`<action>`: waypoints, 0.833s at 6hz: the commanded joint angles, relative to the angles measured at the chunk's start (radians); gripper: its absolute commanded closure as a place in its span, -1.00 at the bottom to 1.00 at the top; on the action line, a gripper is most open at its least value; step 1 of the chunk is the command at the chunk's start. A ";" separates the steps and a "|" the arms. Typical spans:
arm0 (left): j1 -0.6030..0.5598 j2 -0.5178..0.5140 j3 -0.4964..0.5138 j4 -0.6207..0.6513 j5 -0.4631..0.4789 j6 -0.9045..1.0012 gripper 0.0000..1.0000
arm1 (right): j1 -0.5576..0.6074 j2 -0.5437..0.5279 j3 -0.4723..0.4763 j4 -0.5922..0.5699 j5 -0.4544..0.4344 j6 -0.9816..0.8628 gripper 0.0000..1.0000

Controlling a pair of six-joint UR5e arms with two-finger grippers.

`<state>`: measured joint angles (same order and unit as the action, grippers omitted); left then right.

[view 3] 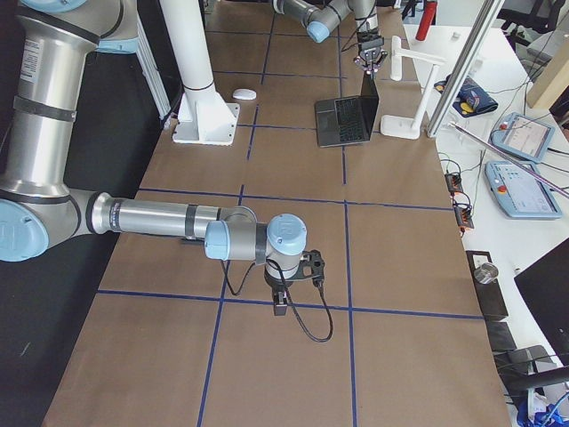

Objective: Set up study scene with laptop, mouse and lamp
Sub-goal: 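Carry the laptop with the left gripper to the lamp and set it down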

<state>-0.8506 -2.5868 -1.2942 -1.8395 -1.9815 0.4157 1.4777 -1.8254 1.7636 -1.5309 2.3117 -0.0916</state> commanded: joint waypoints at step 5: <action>-0.007 0.118 -0.118 -0.023 0.001 0.009 0.09 | 0.000 0.000 0.001 0.002 0.002 0.001 -1.00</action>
<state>-0.8553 -2.5286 -1.3428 -1.8675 -1.9814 0.4243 1.4776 -1.8254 1.7641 -1.5305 2.3124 -0.0914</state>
